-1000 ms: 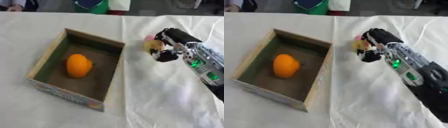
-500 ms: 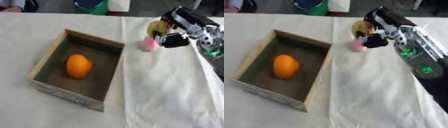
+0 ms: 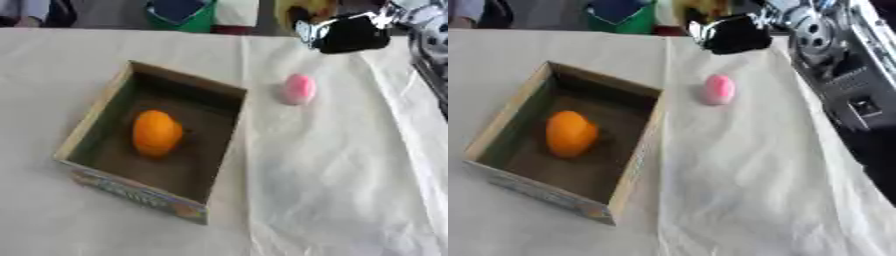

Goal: Pick up objects on the table and place them in the box.

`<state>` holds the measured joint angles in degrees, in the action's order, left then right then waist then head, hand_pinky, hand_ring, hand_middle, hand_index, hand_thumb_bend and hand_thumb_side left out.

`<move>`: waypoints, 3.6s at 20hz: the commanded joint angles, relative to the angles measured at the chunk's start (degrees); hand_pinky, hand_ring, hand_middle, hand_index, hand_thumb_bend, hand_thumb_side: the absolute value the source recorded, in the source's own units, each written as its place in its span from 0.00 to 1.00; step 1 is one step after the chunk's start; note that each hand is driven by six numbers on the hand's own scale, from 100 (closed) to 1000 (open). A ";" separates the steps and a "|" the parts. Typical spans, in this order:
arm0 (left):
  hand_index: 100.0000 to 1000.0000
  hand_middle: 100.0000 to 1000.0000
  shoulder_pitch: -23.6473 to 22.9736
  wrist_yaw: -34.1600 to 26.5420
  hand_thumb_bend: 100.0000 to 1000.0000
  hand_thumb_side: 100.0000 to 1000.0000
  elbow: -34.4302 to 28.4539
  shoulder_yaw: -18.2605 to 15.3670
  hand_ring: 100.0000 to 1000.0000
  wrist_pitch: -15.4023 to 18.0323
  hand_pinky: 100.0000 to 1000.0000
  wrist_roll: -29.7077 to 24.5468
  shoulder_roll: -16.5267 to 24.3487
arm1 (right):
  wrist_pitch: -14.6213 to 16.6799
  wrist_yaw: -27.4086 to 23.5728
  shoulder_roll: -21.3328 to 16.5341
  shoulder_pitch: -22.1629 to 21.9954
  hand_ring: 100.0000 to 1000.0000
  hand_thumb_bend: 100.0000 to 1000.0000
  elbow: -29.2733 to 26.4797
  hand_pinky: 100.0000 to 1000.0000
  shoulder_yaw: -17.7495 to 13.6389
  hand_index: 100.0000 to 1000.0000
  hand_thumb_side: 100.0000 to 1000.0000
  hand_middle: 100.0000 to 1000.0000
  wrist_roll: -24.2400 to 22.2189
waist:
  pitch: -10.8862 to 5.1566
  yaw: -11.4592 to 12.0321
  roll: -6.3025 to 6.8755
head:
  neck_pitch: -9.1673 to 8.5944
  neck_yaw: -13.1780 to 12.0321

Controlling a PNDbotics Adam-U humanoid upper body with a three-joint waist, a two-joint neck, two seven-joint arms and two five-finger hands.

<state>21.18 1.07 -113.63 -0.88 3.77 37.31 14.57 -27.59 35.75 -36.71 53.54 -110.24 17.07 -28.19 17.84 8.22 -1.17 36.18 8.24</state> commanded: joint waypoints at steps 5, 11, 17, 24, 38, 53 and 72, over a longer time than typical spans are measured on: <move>0.72 0.57 0.39 -0.10 0.00 0.99 -0.96 -0.18 0.58 0.23 0.41 0.03 1.00 | 2.18 2.74 7.45 4.83 0.51 0.00 1.63 0.57 2.81 0.43 0.23 0.35 -3.53 | -1.72 0.30 0.15 | 0.78 0.37; 0.72 0.57 0.68 -0.16 0.00 0.99 -0.96 -0.28 0.58 0.53 0.41 0.48 1.02 | 3.89 5.68 12.80 5.82 0.52 0.00 4.97 0.56 6.34 0.43 0.22 0.35 -5.43 | -1.87 0.65 0.09 | 0.78 0.80; 0.72 0.57 0.90 -0.23 0.00 0.99 -0.96 -0.18 0.58 0.73 0.41 0.47 0.96 | 5.08 8.81 16.86 4.94 0.52 0.00 10.37 0.56 9.42 0.43 0.21 0.35 -6.05 | -1.84 0.95 -0.02 | 1.05 1.77; 0.72 0.57 1.05 -0.28 0.00 0.99 -0.96 -0.07 0.58 0.67 0.41 0.35 0.84 | 7.09 9.58 19.76 3.21 0.54 0.00 15.49 0.56 12.54 0.46 0.18 0.39 -7.04 | -1.69 1.01 -0.14 | 1.14 2.34; 0.72 0.57 0.98 -0.33 0.00 0.99 -0.96 0.06 0.58 0.44 0.41 0.14 0.65 | 12.37 13.83 20.77 3.16 0.79 0.00 18.62 0.69 13.44 0.90 0.63 0.75 -15.04 | -1.68 0.91 0.00 | 0.68 2.39; 0.72 0.57 0.75 -0.23 0.00 0.99 -0.96 -0.11 0.58 0.28 0.41 0.33 0.59 | 12.60 12.54 18.65 3.60 0.83 0.00 12.26 0.74 8.17 0.97 0.75 0.78 -13.37 | -1.77 0.44 0.18 | 0.10 1.81; 0.72 0.57 0.28 0.23 0.00 0.99 -0.96 -0.29 0.58 0.08 0.41 0.58 0.86 | 6.62 7.89 -0.84 0.32 0.81 0.00 15.01 0.73 -4.81 0.96 0.41 0.77 -8.76 | -1.13 -0.23 0.79 | 1.18 0.34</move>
<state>21.16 1.03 -113.63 -0.89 3.88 37.77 14.58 -20.71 43.73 -35.31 53.06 -95.71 13.32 -37.29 17.72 7.92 -0.48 36.91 8.66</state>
